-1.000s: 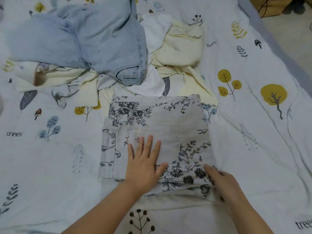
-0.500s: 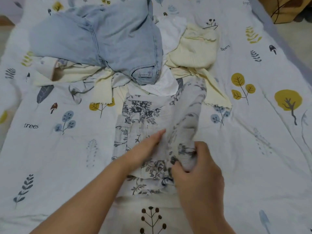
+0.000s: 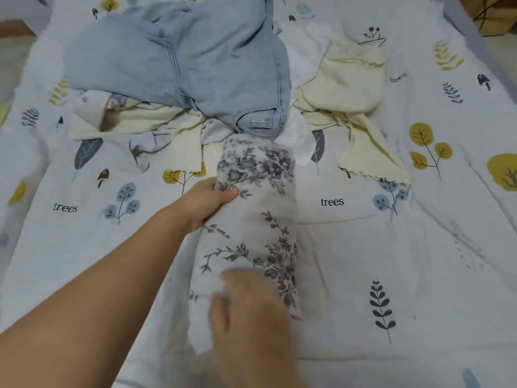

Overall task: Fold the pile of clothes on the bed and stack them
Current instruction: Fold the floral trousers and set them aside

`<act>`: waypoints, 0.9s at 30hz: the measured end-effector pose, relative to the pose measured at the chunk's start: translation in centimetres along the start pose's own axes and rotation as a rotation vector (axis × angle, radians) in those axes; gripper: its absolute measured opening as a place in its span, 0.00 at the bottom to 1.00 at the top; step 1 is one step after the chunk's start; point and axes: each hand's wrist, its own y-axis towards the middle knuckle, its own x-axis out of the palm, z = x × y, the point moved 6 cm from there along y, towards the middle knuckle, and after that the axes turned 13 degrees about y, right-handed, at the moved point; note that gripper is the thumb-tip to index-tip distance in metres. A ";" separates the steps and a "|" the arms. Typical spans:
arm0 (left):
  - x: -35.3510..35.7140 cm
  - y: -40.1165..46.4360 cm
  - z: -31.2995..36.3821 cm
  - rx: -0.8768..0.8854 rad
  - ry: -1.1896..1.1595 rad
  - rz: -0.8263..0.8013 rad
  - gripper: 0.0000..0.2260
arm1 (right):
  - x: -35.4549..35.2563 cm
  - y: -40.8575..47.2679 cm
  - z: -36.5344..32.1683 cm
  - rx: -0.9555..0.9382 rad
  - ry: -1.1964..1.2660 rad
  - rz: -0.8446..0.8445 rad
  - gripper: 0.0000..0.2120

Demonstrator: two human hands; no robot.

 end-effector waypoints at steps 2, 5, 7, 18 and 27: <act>-0.6 0.4 -1.4 -0.011 0.234 0.194 0.18 | -2.3 1.5 0.8 0.046 0.020 0.144 0.22; -0.5 -0.6 -0.5 0.112 0.595 0.576 0.29 | -0.1 2.5 4.2 0.324 -0.146 -0.106 0.33; 0.5 -2.0 1.9 0.364 0.849 0.778 0.32 | 2.0 1.7 4.7 0.330 -0.219 -0.158 0.36; 3.1 5.9 -0.2 0.482 1.399 0.212 0.26 | 2.0 0.7 4.9 -0.005 -0.335 -0.024 0.30; 3.7 4.6 6.9 0.573 1.082 0.532 0.18 | -3.1 -2.9 8.9 -0.181 -0.094 0.067 0.22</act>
